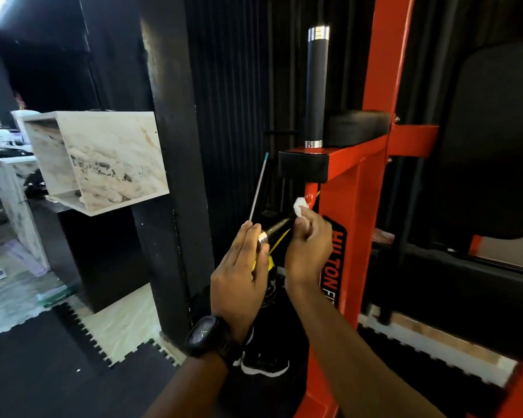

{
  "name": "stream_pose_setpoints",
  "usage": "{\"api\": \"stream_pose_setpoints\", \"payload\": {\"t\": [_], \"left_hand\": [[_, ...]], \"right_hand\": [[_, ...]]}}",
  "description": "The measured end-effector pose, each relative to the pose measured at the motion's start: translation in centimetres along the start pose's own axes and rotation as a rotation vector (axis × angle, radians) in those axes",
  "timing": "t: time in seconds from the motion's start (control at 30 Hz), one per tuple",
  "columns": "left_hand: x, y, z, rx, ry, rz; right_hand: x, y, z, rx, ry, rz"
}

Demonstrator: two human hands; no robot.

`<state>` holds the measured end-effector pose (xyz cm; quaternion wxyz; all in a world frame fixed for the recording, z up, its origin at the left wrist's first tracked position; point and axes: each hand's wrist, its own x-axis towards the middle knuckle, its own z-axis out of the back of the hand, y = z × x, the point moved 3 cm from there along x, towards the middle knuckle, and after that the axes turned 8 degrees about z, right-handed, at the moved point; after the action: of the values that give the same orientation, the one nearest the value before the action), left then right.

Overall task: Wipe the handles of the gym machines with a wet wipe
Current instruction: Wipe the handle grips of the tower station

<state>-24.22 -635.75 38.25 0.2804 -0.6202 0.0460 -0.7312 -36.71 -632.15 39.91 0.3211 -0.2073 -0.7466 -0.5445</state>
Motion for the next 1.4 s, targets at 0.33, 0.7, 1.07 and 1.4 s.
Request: {"api": "stream_pose_setpoints", "payload": {"t": [0.33, 0.7, 1.07, 1.4], "left_hand": [[0.2, 0.2, 0.2, -0.028, 0.030, -0.031], [0.3, 0.1, 0.7, -0.099, 0.141, 0.035], [2.5, -1.6, 1.1, -0.235, 0.176, 0.114], [11.4, -3.2, -1.5, -0.308, 0.274, 0.078]], "right_hand": [[-3.7, 1.1, -1.4, 0.693, -0.015, -0.761], [-5.4, 4.5, 1.2, 0.299, 0.194, -0.255], [-0.3, 7.2, 2.5, 0.181, 0.145, 0.032], [7.9, 7.8, 1.7, -0.072, 0.118, 0.363]]}}
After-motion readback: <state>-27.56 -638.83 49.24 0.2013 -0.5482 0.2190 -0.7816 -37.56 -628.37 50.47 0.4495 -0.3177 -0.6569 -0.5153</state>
